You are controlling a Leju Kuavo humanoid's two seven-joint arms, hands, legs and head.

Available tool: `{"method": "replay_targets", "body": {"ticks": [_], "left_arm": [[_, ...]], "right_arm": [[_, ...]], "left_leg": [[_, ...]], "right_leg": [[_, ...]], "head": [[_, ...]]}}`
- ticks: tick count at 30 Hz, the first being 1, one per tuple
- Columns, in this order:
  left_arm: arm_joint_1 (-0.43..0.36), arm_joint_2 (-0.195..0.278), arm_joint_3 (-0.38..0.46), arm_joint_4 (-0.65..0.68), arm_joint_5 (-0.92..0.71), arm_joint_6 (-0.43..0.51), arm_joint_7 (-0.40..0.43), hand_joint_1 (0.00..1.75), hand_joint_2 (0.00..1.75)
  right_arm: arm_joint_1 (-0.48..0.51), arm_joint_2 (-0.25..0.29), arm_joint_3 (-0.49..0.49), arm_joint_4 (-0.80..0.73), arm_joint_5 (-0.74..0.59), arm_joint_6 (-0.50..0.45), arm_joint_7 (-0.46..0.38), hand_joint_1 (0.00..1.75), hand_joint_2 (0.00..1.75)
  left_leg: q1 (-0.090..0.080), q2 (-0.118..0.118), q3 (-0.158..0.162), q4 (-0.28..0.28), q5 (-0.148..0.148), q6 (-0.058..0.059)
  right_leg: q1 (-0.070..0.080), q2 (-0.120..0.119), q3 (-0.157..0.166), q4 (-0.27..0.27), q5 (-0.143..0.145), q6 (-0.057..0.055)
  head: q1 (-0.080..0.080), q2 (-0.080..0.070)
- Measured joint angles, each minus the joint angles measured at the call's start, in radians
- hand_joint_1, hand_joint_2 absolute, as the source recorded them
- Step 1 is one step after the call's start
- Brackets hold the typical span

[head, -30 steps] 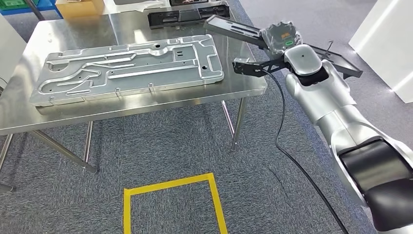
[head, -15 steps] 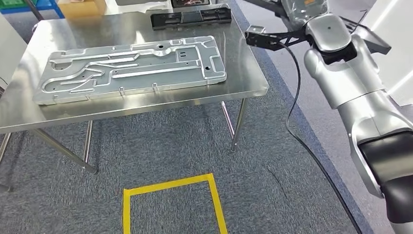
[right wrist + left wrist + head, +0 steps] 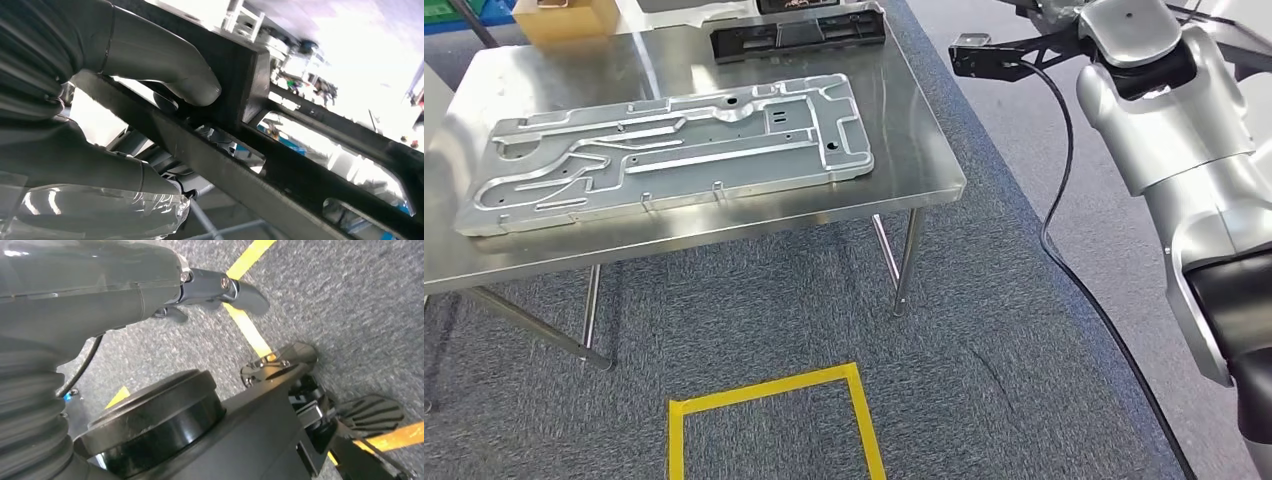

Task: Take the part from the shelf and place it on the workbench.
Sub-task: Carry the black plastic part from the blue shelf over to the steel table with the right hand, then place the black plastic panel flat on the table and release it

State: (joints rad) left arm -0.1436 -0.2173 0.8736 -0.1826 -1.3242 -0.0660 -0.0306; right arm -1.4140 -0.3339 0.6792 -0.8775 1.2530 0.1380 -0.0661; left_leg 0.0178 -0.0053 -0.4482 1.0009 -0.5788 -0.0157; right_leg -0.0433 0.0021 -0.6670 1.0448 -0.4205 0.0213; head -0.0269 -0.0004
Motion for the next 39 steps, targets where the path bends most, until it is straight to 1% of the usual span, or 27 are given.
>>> {"method": "replay_targets", "body": {"ticks": [1,2,3,4,5,6,7,8,9,10,11,12,13,15,16,17,20,24,29,35,39], "left_arm": [[-0.003,0.0,-0.001,0.0,-0.001,-0.002,0.003,0.0,1.75],[-0.005,0.0,-0.001,0.0,-0.003,-0.004,0.005,0.0,1.75],[-0.007,0.0,-0.002,0.0,-0.004,-0.005,0.008,0.0,1.75],[-0.009,0.001,-0.002,0.0,-0.005,-0.007,0.009,0.0,1.75],[-0.009,0.001,-0.002,0.0,-0.006,-0.008,0.01,0.0,1.75],[-0.01,0.001,-0.002,0.0,-0.008,-0.009,0.011,0.0,1.75],[-0.01,0.001,-0.003,0.0,-0.008,-0.01,0.012,0.0,1.75],[-0.011,0.001,-0.003,0.0,-0.009,-0.01,0.013,0.0,1.75],[-0.011,0.001,-0.004,0.0,-0.009,-0.011,0.013,0.0,1.75],[-0.011,0.001,-0.005,0.0,-0.008,-0.01,0.014,0.0,1.75],[-0.011,0.002,-0.006,0.0,-0.008,-0.009,0.015,0.0,1.75],[-0.012,0.002,-0.006,0.0,-0.007,-0.008,0.017,0.0,1.75],[-0.014,0.001,-0.007,0.0,-0.006,-0.007,0.018,0.0,1.75],[-0.017,0.001,-0.008,0.0,-0.005,-0.005,0.019,0.0,1.75],[-0.018,0.001,-0.008,0.0,-0.003,-0.003,0.019,0.0,1.75],[-0.019,0.001,-0.008,0.0,-0.001,-0.001,0.019,0.0,1.75],[-0.02,0.001,-0.008,0.0,0.002,0.002,0.017,0.0,1.75],[-0.022,0.0,-0.008,0.0,0.008,0.003,0.016,0.0,1.75],[-0.025,0.0,-0.008,0.0,0.011,0.004,0.016,0.0,1.75],[-0.025,0.0,-0.008,0.0,0.02,0.009,0.016,0.0,1.75],[-0.023,0.004,-0.006,0.0,0.028,0.008,0.009,0.0,1.75]], "right_arm": [[-0.022,0.019,0.011,0.03,-0.003,0.007,-0.011,1.75,1.75],[-0.041,0.045,0.022,0.064,-0.013,0.013,-0.027,1.75,1.75],[-0.057,0.074,0.034,0.104,-0.027,0.018,-0.044,1.75,1.75],[-0.067,0.106,0.045,0.147,-0.04,0.022,-0.058,1.75,1.75],[-0.07,0.14,0.055,0.188,-0.05,0.026,-0.069,1.75,1.75],[-0.072,0.175,0.064,0.226,-0.057,0.03,-0.075,1.75,1.75],[-0.074,0.211,0.072,0.259,-0.061,0.035,-0.079,1.75,1.75],[-0.079,0.246,0.079,0.286,-0.063,0.037,-0.079,1.75,1.75],[-0.087,0.278,0.085,0.311,-0.064,0.038,-0.077,1.75,1.75],[-0.096,0.305,0.092,0.334,-0.064,0.038,-0.074,1.75,1.75],[-0.105,0.33,0.098,0.356,-0.064,0.037,-0.071,1.75,1.75],[-0.113,0.351,0.103,0.375,-0.064,0.037,-0.069,1.75,1.75],[-0.119,0.368,0.106,0.391,-0.065,0.037,-0.068,1.75,1.75],[-0.132,0.395,0.11,0.415,-0.067,0.036,-0.07,1.75,1.75],[-0.139,0.406,0.111,0.427,-0.069,0.035,-0.074,1.75,1.75],[-0.146,0.417,0.112,0.44,-0.072,0.035,-0.08,1.75,1.75],[-0.159,0.45,0.113,0.473,-0.088,0.036,-0.101,1.75,1.75],[-0.167,0.481,0.113,0.501,-0.098,0.037,-0.12,1.75,1.75],[-0.177,0.505,0.114,0.524,-0.101,0.036,-0.13,1.75,1.75],[-0.184,0.528,0.114,0.543,-0.105,0.032,-0.134,1.75,1.75],[-0.185,0.537,0.114,0.553,-0.104,0.028,-0.134,1.75,1.75]], "left_leg": [[0.001,0.001,-0.017,0.035,-0.016,-0.004],[0.001,0.001,-0.047,0.091,-0.037,-0.007],[0.001,0.001,-0.088,0.163,-0.06,-0.009],[0.001,0.001,-0.134,0.234,-0.077,-0.009],[0.001,0.001,-0.174,0.283,-0.076,-0.008],[0.001,0.001,-0.201,0.297,-0.05,-0.006],[0.0,0.001,-0.214,0.271,-0.002,-0.001],[-0.002,0.001,-0.214,0.213,0.061,0.005],[-0.004,0.001,-0.207,0.153,0.116,0.013],[-0.009,0.002,-0.199,0.104,0.157,0.02],[-0.012,0.002,-0.192,0.073,0.18,0.025],[-0.013,0.002,-0.184,0.06,0.181,0.021],[-0.013,0.001,-0.176,0.046,0.175,0.012],[-0.011,-0.005,-0.167,0.029,0.155,0.006],[-0.011,-0.009,-0.167,0.025,0.15,0.009],[-0.012,-0.012,-0.168,0.026,0.149,0.014],[-0.013,-0.016,-0.169,0.025,0.149,0.019],[-0.014,-0.016,-0.169,0.025,0.149,0.028],[-0.016,-0.017,-0.169,0.026,0.152,0.033],[-0.016,-0.016,-0.168,0.026,0.154,0.035],[-0.022,-0.016,-0.17,0.031,0.151,0.04]], "right_leg": [[-0.001,0.001,0.005,-0.003,-0.004,-0.005],[-0.001,0.003,0.012,-0.007,-0.007,-0.009],[0.0,0.005,0.021,-0.011,-0.01,-0.012],[0.002,0.009,0.031,-0.015,-0.014,-0.014],[0.005,0.012,0.042,-0.018,-0.02,-0.016],[0.008,0.014,0.053,-0.019,-0.026,-0.017],[0.01,0.017,0.063,-0.02,-0.033,-0.018],[0.013,0.019,0.072,-0.02,-0.04,-0.018],[0.014,0.02,0.081,-0.022,-0.046,-0.017],[0.016,0.02,0.087,-0.024,-0.05,-0.014],[0.018,0.019,0.092,-0.026,-0.053,-0.011],[0.019,0.018,0.093,-0.027,-0.054,-0.009],[0.021,0.017,0.093,-0.025,-0.055,-0.007],[0.022,0.011,0.09,-0.023,-0.058,-0.004],[0.022,0.007,0.091,-0.023,-0.06,-0.002],[0.022,0.004,0.092,-0.025,-0.06,-0.002],[0.02,0.001,0.097,-0.033,-0.059,0.001],[0.019,0.001,0.101,-0.04,-0.055,0.007],[0.018,0.001,0.103,-0.043,-0.051,0.014],[0.017,0.001,0.103,-0.044,-0.048,0.018],[0.013,0.001,0.103,-0.047,-0.046,0.022]], "head": [[0.0,0.0],[0.0,0.0],[0.0,0.0],[0.0,0.0],[0.0,0.0],[0.0,0.0],[0.0,0.0],[0.0,0.0],[0.0,0.0],[0.0,0.0],[0.0,0.0],[0.0,0.0],[0.0,0.0],[0.0,0.0],[0.0,0.0],[0.001,0.0],[0.001,0.0],[0.001,0.0],[0.001,0.0],[0.001,0.0],[0.001,0.0]]}}
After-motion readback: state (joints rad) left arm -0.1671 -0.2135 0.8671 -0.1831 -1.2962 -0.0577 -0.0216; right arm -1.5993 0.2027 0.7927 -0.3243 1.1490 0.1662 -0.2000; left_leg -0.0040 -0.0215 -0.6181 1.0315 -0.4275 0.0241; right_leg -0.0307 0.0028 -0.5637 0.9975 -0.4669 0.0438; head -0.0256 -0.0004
